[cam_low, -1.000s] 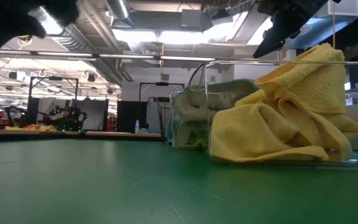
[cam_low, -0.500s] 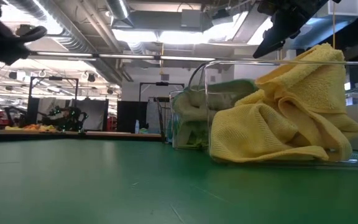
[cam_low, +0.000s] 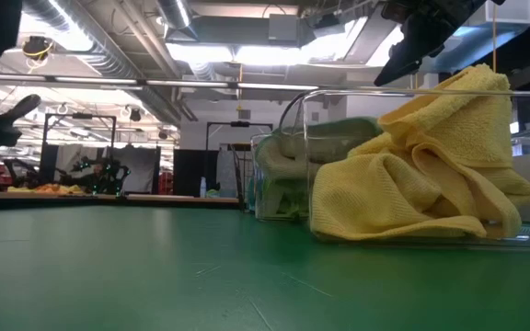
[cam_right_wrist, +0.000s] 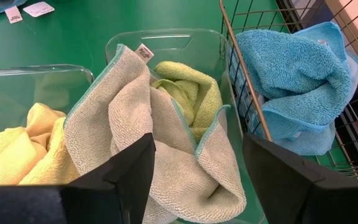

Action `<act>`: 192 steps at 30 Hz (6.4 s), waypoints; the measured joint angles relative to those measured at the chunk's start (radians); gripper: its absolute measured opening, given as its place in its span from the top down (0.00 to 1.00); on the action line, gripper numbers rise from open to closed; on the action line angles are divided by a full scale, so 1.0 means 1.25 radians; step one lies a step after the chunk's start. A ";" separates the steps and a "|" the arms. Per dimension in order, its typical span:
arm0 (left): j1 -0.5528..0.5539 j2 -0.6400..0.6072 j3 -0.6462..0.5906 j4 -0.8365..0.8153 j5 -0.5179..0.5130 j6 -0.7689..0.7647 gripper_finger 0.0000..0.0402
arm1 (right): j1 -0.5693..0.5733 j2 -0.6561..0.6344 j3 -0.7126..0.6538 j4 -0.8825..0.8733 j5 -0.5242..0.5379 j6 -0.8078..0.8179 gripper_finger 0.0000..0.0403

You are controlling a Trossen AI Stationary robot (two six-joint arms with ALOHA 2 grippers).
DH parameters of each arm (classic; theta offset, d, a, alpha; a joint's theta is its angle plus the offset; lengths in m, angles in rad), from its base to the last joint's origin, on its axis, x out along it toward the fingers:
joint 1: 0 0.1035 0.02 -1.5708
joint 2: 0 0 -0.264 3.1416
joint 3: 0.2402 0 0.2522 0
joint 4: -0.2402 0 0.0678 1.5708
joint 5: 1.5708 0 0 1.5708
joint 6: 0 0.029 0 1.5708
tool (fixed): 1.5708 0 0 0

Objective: Sort microfiber towel by color & place in baskets
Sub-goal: Put the light blue microfiber towel into the wire basket, then return to Home Position

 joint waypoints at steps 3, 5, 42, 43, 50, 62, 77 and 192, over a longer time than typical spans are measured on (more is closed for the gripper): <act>0.005 -0.002 -0.022 0.015 -0.008 0.003 0.54 | 0.000 0.000 -0.001 0.003 -0.003 0.000 0.40; 0.011 -0.002 -0.025 0.015 -0.008 0.004 0.54 | 0.000 0.000 -0.013 0.013 -0.026 0.000 0.40; 0.122 0.007 -0.019 0.009 0.022 0.008 0.90 | -0.001 -0.541 -0.385 0.215 -0.096 0.024 0.40; 0.122 0.008 -0.015 0.009 0.021 0.008 0.90 | -0.001 -0.558 -0.396 0.215 -0.096 0.025 0.40; 0.123 0.006 -0.007 0.024 0.012 0.008 0.90 | -0.001 -0.665 -0.440 0.233 -0.059 0.066 0.40; 0.123 0.006 -0.006 0.024 0.012 0.006 0.90 | -0.001 -0.753 -0.524 0.380 -0.014 0.111 0.40; 0.125 0.009 0.130 0.062 -0.119 0.031 0.91 | -0.001 -0.758 -0.674 0.533 -0.083 0.147 0.40; 0.915 0.480 1.103 0.084 -0.266 0.425 0.67 | -0.001 -0.764 -0.788 0.605 -0.036 0.186 0.40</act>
